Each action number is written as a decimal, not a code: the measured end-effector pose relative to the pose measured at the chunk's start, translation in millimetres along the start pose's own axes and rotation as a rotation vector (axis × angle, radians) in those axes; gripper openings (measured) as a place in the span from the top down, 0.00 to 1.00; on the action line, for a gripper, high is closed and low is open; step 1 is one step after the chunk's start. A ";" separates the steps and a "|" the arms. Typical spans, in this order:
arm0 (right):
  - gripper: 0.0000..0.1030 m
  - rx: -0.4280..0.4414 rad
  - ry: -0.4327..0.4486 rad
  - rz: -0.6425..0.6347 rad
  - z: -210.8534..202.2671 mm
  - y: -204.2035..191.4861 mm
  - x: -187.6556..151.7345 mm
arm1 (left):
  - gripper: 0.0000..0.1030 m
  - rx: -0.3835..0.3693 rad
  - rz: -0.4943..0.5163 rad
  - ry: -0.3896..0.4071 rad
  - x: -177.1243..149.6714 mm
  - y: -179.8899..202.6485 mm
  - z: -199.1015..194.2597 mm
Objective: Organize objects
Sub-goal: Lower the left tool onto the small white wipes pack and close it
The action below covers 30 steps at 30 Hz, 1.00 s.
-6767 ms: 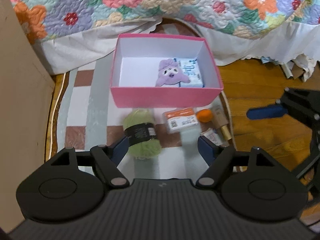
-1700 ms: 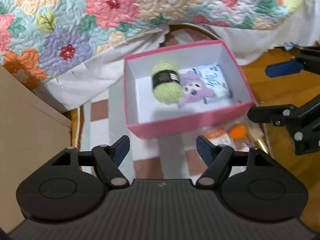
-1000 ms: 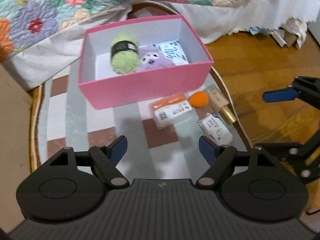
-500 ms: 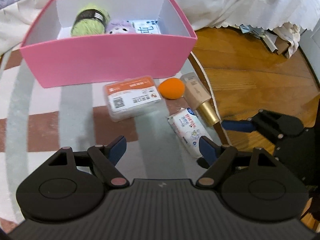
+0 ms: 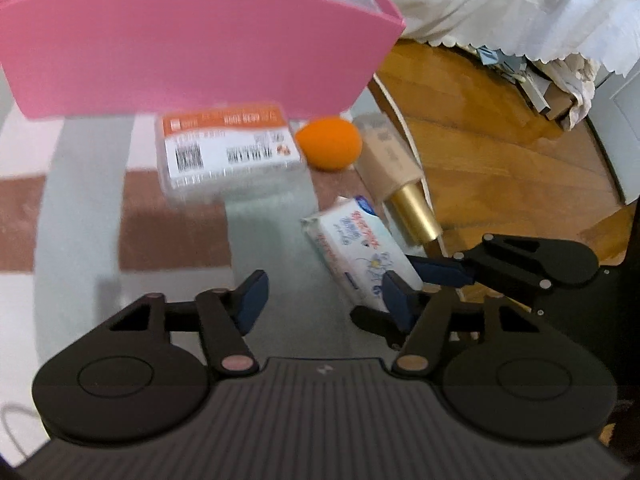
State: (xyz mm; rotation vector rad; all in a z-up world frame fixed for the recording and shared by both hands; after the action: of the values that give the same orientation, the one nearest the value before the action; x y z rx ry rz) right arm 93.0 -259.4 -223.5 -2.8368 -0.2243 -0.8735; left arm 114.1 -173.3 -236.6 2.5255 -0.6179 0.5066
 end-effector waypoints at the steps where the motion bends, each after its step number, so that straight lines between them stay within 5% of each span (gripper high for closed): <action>1: 0.53 0.015 -0.001 -0.013 -0.6 -4.4 0.0 | 0.46 -0.025 -0.017 -0.006 -2.4 -0.7 2.5; 13: 0.55 0.061 -0.032 -0.143 -2.0 -32.7 -8.8 | 0.72 -0.104 -0.186 -0.043 -20.6 -16.8 -1.5; 18: 0.44 -0.087 -0.005 -0.141 -8.4 -8.3 -7.1 | 0.73 0.013 -0.113 0.042 -7.4 -28.1 -14.1; 21: 0.43 -0.126 -0.010 -0.041 -10.4 13.1 -7.2 | 0.72 0.005 -0.121 0.054 -2.1 -31.8 -15.6; 30: 0.37 0.021 -0.027 0.094 -6.6 2.5 -11.6 | 0.72 -0.054 -0.196 0.045 -6.1 -24.5 -0.5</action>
State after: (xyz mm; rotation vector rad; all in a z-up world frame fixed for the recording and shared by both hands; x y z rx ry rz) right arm 80.5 -264.3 -225.0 -2.8154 -0.1024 -0.8100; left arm 121.4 -151.9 -247.9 2.4824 -0.3574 0.4677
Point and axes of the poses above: each gripper's, at about its wrist camera, not at the fingertips, and z roughly the way its jaws point, y to its right, x to its top, the point moved 10 cm from there along z, roughly the way its jaws point, and after that the axes turned 5 degrees about z, right-handed, at the moved point
